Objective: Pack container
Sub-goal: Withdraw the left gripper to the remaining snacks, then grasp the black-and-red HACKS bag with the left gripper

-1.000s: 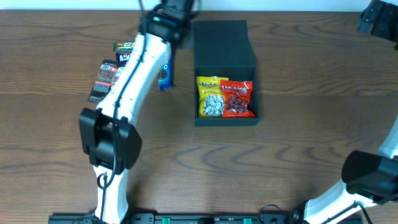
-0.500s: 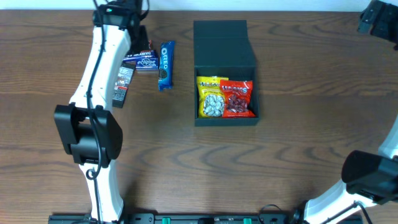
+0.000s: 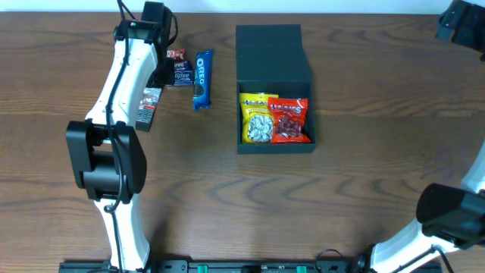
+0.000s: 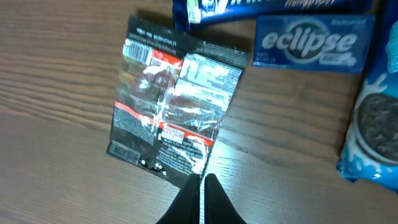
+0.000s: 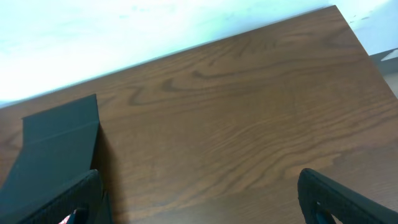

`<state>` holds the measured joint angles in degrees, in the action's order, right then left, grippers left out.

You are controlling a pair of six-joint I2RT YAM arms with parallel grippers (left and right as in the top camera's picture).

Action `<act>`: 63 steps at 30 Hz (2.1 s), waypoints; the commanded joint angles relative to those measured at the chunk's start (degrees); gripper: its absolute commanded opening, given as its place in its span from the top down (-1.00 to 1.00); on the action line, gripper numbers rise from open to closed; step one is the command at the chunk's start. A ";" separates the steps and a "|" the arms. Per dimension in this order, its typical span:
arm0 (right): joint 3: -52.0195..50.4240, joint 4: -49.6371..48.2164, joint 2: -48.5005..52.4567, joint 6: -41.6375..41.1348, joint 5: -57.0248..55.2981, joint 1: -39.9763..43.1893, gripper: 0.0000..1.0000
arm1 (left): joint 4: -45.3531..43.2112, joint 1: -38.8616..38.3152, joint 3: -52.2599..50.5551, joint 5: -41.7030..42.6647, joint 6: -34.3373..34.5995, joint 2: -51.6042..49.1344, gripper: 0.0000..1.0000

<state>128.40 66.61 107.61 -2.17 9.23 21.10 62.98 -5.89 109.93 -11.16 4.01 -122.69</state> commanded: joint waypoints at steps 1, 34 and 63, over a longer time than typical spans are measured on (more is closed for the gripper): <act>-0.28 0.07 -0.61 -0.55 0.02 0.57 -0.98 | -0.44 2.47 -3.74 2.64 -0.59 1.01 0.88; -0.28 -0.35 -0.61 -0.55 0.02 0.57 -0.99 | -26.82 3.23 -20.46 2.25 -14.73 2.05 -0.54; -0.28 0.07 0.52 -0.55 0.02 0.57 -0.98 | -32.74 3.08 -24.83 -1.46 -13.62 0.17 -0.05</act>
<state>128.40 66.43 107.61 -2.17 9.21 21.10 30.20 -2.70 85.54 -11.25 -10.28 -122.04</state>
